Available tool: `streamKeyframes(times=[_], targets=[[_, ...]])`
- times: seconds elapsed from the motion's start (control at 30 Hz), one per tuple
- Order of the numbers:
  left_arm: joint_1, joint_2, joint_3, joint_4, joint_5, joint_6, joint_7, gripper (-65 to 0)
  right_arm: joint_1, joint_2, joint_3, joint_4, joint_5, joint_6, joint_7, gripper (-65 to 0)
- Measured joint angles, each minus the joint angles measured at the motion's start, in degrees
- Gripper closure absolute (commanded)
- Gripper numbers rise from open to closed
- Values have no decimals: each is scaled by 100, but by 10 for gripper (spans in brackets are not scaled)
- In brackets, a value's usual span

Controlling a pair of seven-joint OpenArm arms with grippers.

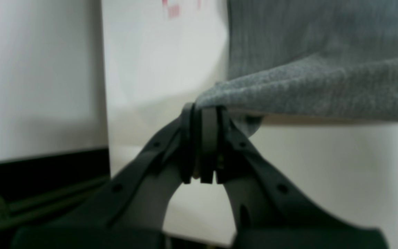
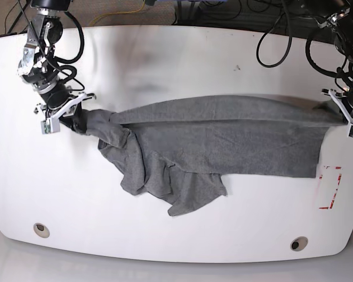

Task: Layout the t-shirt on the table in an organized manner, then fold the t-shirt properly
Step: 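Lift and pull the t-shirt apart with both grippers, stretching it out, then lay the stretched t-shirt flat and open both grippers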

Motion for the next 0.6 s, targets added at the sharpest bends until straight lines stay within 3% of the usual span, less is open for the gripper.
streamKeyframes(times=[0.6], targets=[[1104,-28,-699,0,-4,-2,-42,-1,-1036,-155,24,278,4,-24,37,-2]])
